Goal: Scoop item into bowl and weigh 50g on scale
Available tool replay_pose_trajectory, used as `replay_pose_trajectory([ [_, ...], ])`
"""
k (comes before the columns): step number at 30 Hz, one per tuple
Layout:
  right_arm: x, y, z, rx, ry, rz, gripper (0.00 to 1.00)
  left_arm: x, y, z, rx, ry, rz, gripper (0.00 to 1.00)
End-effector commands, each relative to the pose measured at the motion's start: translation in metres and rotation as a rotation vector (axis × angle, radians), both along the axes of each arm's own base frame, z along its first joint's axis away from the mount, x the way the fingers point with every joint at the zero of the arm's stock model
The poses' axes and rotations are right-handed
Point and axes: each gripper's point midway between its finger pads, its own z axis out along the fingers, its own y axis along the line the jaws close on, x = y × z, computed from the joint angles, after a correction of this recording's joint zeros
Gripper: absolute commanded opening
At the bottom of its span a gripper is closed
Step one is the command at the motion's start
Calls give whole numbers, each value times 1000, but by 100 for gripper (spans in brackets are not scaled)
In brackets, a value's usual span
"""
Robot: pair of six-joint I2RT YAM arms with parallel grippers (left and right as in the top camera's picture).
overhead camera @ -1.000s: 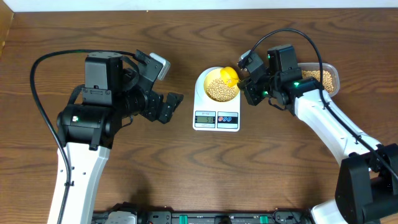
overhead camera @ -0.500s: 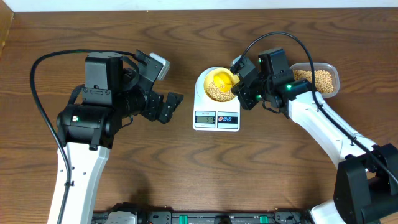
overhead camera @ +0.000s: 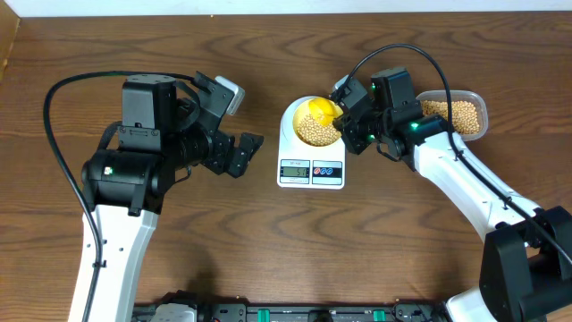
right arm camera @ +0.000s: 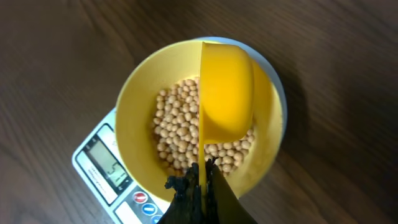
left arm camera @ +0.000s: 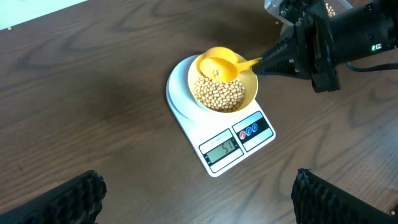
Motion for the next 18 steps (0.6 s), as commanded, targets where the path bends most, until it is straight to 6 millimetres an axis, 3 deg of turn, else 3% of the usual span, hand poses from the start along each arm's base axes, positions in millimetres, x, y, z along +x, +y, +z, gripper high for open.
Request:
replay_pose_trajectory([
  [1, 1, -6, -8, -42, 8, -34, 1, -1, -1, 0, -10, 3, -3, 98],
  [18, -13, -6, -17, -52, 67, -15, 1, -1, -1, 0, -10, 3, -3, 97],
])
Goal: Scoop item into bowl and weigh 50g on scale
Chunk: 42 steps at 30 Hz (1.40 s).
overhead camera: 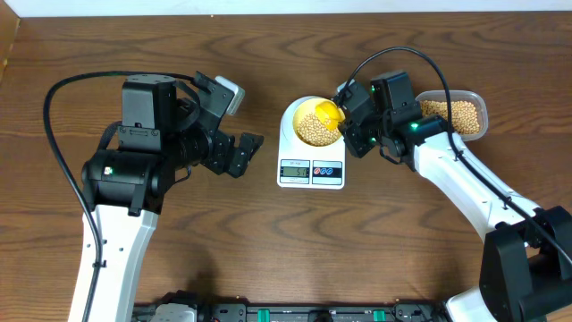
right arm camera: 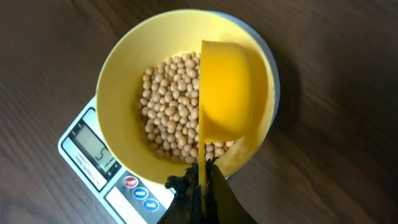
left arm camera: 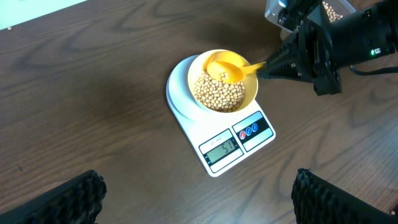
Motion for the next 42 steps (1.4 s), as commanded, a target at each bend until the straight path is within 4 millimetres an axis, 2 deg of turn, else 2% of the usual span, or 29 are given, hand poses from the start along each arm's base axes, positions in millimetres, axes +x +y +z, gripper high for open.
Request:
replay_pose_trajectory([
  [1, -9, 7, -6, 5, 32, 19, 1, -1, -1, 0, -10, 3, -3, 98],
  [6, -23, 17, -10, -6, 64, 54, 1, -1, 0, 0, -10, 3, -3, 98],
  [16, -31, 33, -5, 54, 79, 107, 1, -1, -1, 0, -10, 3, -3, 98],
  [24, -20, 29, 0, 102, 90, 22, 1, -1, -1, 0, -10, 3, -3, 98],
  [42, -19, 20, 20, 312, 175, 47, 1, -1, -1, 0, -10, 3, -3, 98],
])
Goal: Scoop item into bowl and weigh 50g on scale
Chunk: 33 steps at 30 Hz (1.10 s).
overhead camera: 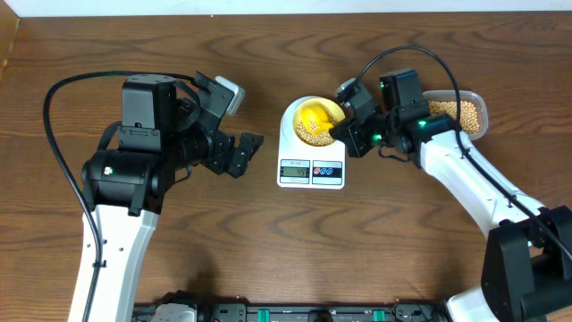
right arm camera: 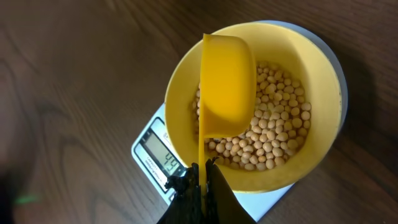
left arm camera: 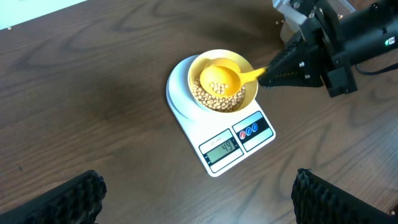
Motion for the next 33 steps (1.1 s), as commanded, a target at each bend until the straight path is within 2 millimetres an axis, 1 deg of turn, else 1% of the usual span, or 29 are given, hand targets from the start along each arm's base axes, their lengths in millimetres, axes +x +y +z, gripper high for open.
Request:
replay_pose_trajectory([
  [1, -4, 1, 3, 67, 40, 16, 1, -1, -1, 0, -10, 3, -3, 98],
  [6, -2, -3, 4, 71, 40, 6, 1, -1, -1, 0, -10, 3, -3, 98],
  [15, 2, -2, 6, 76, 17, 7, 1, -1, -1, 0, -10, 3, -3, 97],
  [33, 2, -2, 7, 75, 11, 12, 1, -1, -1, 0, -10, 3, -3, 98],
])
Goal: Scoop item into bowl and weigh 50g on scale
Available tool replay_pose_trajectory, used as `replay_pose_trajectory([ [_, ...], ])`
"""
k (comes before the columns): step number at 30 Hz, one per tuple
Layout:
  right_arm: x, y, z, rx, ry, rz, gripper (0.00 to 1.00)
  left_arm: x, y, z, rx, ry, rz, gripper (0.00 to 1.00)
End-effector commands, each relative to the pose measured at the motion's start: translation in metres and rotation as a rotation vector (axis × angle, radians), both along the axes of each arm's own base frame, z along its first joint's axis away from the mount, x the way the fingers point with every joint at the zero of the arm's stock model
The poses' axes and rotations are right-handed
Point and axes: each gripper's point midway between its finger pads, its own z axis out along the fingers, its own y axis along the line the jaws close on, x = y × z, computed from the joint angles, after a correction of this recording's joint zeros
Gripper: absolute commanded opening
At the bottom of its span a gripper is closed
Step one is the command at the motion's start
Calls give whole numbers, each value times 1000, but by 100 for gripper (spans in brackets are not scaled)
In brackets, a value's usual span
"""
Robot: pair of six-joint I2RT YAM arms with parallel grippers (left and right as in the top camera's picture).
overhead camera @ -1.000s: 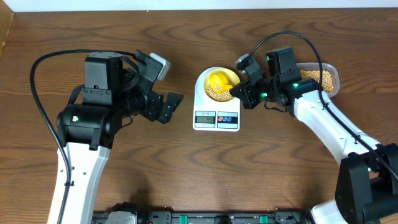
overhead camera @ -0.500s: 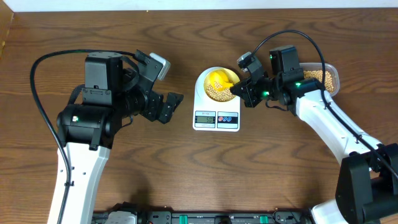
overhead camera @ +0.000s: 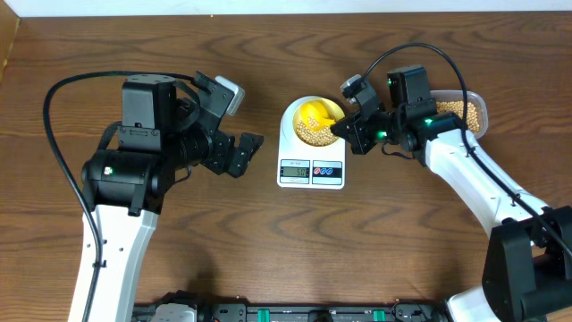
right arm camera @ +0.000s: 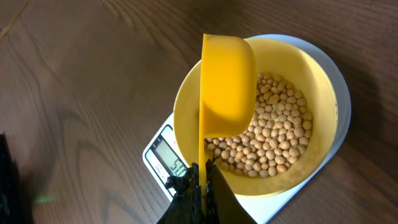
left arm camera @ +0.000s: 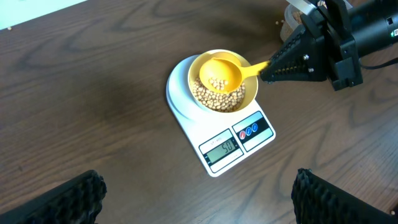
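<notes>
A yellow bowl (left arm camera: 249, 93) of beans sits on the white scale (left arm camera: 221, 146), whose display reads about 50. My right gripper (right arm camera: 202, 177) is shut on the handle of a yellow scoop (right arm camera: 227, 87), also seen as the scoop (left arm camera: 222, 73). The scoop is held above the bowl with some beans in it. The bowl (overhead camera: 315, 136) and the scale (overhead camera: 311, 171) lie mid-table, and the right gripper (overhead camera: 347, 130) is at the bowl's right rim. My left gripper (overhead camera: 243, 154) hovers open, left of the scale, holding nothing.
A clear tub of beans (overhead camera: 466, 111) stands at the far right behind the right arm. The right arm (left arm camera: 336, 43) reaches in from the right of the scale. Bare wood surrounds the scale.
The scoop has risen slightly above the beans and sits a little more to the right. The scale's reading went from about 49 to about 50. The left arm has not moved.
The scoop was first turned on its side over the full bowl, the display near 51. Then it lay lower in the beans. Then it sat upright with beans in it, the display at 49. Now it hovers and the scale shows 50.
</notes>
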Motion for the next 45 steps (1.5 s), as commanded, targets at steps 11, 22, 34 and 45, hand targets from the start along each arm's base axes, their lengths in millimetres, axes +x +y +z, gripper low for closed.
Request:
replay_pose_trajectory([
  [11, -9, 7, 19, 78, -6, 43, 1, -1, -1, 0, -10, 3, -4, 98],
  [22, -13, -1, 70, 111, -133, 32, 1, -1, -1, 0, -10, 3, -4, 97],
  [34, -2, -55, 107, 201, -59, -225, 1, -1, -1, 0, -10, 3, -4, 98],
  [45, -4, -124, 118, 190, -37, -413, 2, -1, -1, 0, -10, 3, -4, 98],
])
